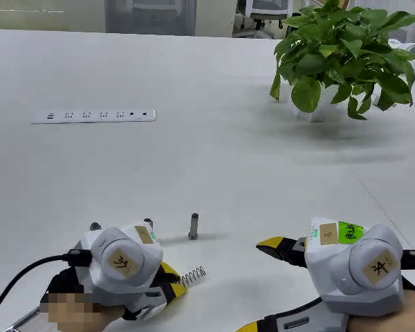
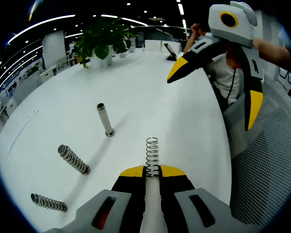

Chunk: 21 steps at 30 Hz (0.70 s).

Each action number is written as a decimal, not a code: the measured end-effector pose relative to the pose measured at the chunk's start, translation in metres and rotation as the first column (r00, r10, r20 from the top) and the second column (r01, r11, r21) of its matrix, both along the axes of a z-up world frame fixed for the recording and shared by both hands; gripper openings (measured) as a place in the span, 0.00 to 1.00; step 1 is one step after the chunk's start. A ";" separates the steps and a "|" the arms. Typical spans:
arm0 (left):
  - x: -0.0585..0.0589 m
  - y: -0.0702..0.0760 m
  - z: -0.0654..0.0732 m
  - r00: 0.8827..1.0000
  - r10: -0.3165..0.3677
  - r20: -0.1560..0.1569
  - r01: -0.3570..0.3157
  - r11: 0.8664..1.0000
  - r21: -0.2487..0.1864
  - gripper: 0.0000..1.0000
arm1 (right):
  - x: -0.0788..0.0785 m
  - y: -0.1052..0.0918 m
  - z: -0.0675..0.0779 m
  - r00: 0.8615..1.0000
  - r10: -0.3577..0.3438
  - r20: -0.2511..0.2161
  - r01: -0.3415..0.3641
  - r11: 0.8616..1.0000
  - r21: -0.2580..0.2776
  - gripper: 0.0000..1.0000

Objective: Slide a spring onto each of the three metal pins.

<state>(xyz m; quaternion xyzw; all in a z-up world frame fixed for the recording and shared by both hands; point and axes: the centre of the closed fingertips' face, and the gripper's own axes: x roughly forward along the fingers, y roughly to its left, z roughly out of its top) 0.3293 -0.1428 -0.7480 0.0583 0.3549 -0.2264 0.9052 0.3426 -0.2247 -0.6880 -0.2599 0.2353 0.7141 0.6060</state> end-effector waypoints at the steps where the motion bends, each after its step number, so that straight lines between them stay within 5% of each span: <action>1: -0.002 0.000 0.003 1.000 0.006 0.010 -0.006 1.000 -0.007 0.09 | -0.002 0.001 0.000 1.000 0.005 -0.002 -0.005 1.000 -0.001 0.83; 21: -0.048 -0.002 0.059 0.995 -0.019 0.101 0.026 0.998 -0.065 0.09 | -0.025 0.041 0.006 0.992 0.119 -0.040 -0.118 0.993 0.018 0.73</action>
